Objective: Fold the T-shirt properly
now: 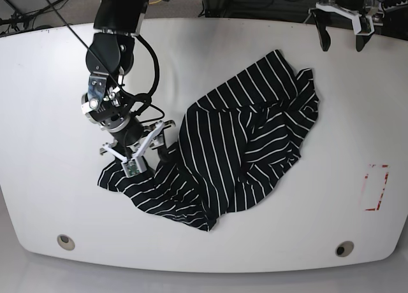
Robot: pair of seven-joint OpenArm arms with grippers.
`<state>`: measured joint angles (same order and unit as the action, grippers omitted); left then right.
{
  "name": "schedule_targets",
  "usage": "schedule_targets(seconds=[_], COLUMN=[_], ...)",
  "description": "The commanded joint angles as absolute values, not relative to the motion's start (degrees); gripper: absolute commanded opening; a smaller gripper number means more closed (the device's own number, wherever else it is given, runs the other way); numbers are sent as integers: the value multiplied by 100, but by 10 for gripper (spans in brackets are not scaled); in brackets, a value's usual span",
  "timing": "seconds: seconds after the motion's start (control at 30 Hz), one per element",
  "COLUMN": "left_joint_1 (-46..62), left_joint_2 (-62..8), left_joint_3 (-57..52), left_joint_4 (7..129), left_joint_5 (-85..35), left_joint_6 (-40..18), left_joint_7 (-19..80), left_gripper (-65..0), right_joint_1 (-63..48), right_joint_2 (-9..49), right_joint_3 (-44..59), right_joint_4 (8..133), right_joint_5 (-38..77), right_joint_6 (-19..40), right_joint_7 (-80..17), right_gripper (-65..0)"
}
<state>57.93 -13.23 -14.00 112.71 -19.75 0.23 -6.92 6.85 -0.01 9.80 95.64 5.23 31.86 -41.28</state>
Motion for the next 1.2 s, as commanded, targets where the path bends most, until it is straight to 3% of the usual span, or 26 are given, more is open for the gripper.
schedule_targets(seconds=[0.0, 0.5, 0.7, 0.93, 1.0, 1.17], left_joint_1=[5807, 5420, 5279, 4875, 4813, 4673], left_joint_2=[-1464, -1508, -1508, -1499, -1499, -1499], left_joint_3=[-1455, -1446, -1437, -1446, -1437, -1393], left_joint_4=[11354, 11257, 11240, 11266, 11266, 11284], left_joint_5=[-1965, -1956, -1956, -1965, -1965, -1974], left_joint_6=[31, 31, 31, 31, 31, 31], left_joint_7=[-813, -804, -760, 48, 136, 286], left_gripper=[-143, -143, -143, -143, -143, -143], right_joint_1=[1051, 2440, 2510, 2484, 2484, 2396], right_joint_2=[-13, -4, -40, -224, -233, -242], right_joint_3=[804, 664, 655, 664, 673, 673], right_joint_4=[9130, 6229, 5991, 5754, 5701, 5745], right_joint_5=[629, 611, 620, 620, 620, 620], right_joint_6=[3275, 3266, 3266, 3257, 3257, 3257], right_joint_7=[-3987, -3398, -3222, -3152, -3152, -3160], right_gripper=[-306, -308, -309, -312, -346, -556])
